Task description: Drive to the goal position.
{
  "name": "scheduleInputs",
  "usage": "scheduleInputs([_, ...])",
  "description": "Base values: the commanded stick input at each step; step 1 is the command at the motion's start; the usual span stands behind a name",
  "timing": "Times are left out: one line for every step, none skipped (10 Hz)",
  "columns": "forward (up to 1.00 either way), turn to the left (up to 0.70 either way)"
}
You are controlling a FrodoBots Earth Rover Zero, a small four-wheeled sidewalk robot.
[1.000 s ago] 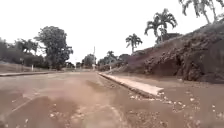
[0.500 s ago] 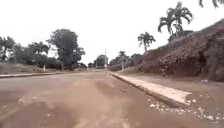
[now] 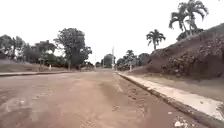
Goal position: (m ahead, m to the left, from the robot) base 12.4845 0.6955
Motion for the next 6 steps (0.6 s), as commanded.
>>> scheduleInputs([1.0, 0.0])
scheduleInputs([1.0, 0.0])
scheduleInputs([1.0, 0.0])
scheduleInputs([1.0, 0.0])
scheduleInputs([1.0, 0.0])
scheduleInputs([1.0, 0.0])
